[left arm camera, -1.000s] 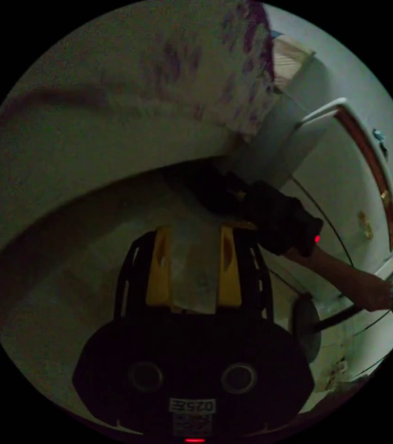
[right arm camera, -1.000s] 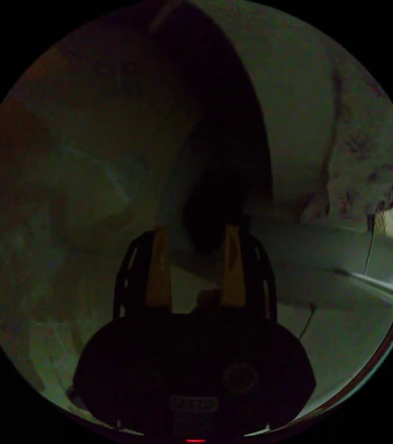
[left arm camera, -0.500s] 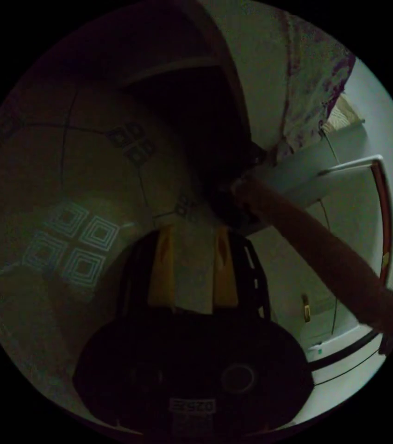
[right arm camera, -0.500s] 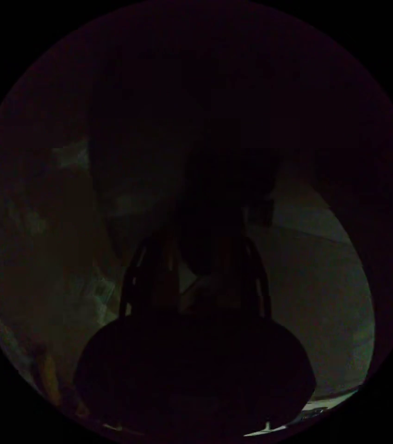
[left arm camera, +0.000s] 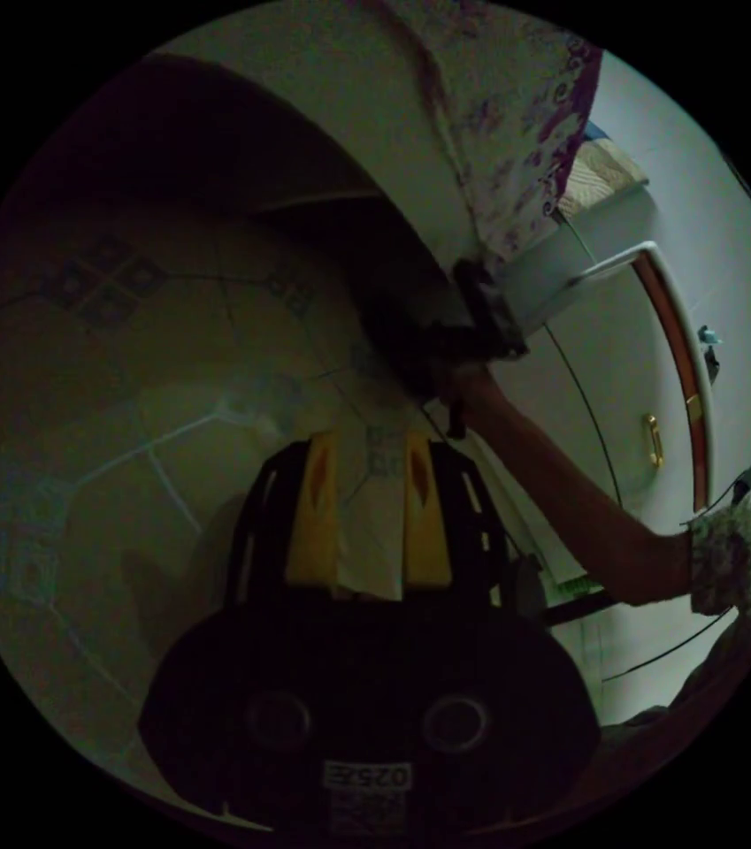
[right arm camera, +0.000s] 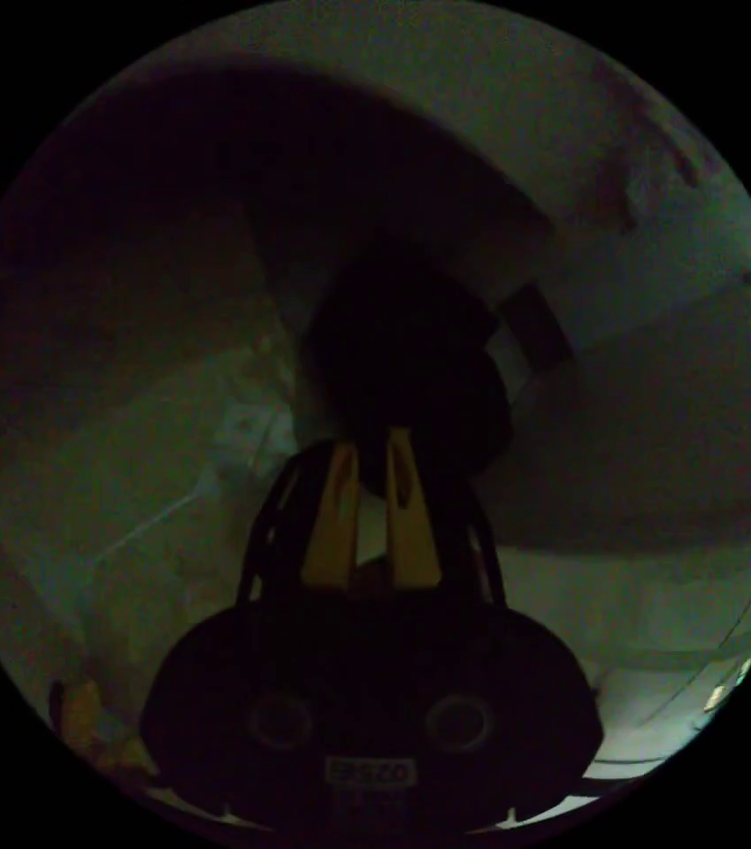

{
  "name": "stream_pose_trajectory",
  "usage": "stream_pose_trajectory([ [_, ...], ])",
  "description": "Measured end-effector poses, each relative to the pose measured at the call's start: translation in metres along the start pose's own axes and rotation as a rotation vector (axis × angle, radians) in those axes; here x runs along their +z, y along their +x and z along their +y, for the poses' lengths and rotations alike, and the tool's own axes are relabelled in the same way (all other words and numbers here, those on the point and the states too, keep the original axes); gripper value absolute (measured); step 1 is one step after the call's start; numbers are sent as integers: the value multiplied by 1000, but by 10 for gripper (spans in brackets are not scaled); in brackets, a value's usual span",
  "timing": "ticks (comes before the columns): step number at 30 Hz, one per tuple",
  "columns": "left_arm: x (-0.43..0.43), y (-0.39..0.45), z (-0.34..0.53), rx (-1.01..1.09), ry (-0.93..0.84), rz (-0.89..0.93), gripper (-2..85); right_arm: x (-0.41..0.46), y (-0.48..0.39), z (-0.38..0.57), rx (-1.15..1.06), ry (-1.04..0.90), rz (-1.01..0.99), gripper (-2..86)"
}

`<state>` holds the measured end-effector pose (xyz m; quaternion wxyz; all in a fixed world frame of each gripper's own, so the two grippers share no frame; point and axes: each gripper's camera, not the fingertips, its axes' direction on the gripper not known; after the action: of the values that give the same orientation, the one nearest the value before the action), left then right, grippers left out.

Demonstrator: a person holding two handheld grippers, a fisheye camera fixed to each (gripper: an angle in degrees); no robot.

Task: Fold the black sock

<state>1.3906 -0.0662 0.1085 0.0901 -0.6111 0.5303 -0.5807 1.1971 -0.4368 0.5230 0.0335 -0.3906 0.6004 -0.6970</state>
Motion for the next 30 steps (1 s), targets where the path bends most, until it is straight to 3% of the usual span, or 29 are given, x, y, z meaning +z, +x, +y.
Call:
stream_pose_trajectory([
  [4,-60,8,3,51,41,-7,114,-76,69,61,-14,286,-288,46],
  [6,-104,25,8,113,39,-9,131,-120,119,97,-41,364,-591,45],
  [7,-116,30,11,131,33,-12,133,-129,133,105,-36,363,-688,45],
  [9,-173,48,22,201,12,-28,144,-157,174,121,-124,282,-1098,44],
  [12,-263,65,39,247,5,70,155,-187,197,136,-265,182,-1431,45],
  [16,-397,104,70,286,-70,109,154,-219,208,153,-406,88,-1708,47],
  [18,-469,141,88,441,-148,60,159,-237,206,163,-469,-9,-1855,48],
  [21,-548,166,110,346,-260,119,173,-272,201,180,-555,2,-1821,49],
  [25,-661,207,161,442,-312,-99,190,-319,196,198,-656,41,-1706,50],
  [27,-738,220,202,355,-200,-171,205,-344,188,208,-730,29,-1670,50],
  [30,-805,218,255,172,-29,-97,209,-367,174,224,-826,33,-1686,50],
])
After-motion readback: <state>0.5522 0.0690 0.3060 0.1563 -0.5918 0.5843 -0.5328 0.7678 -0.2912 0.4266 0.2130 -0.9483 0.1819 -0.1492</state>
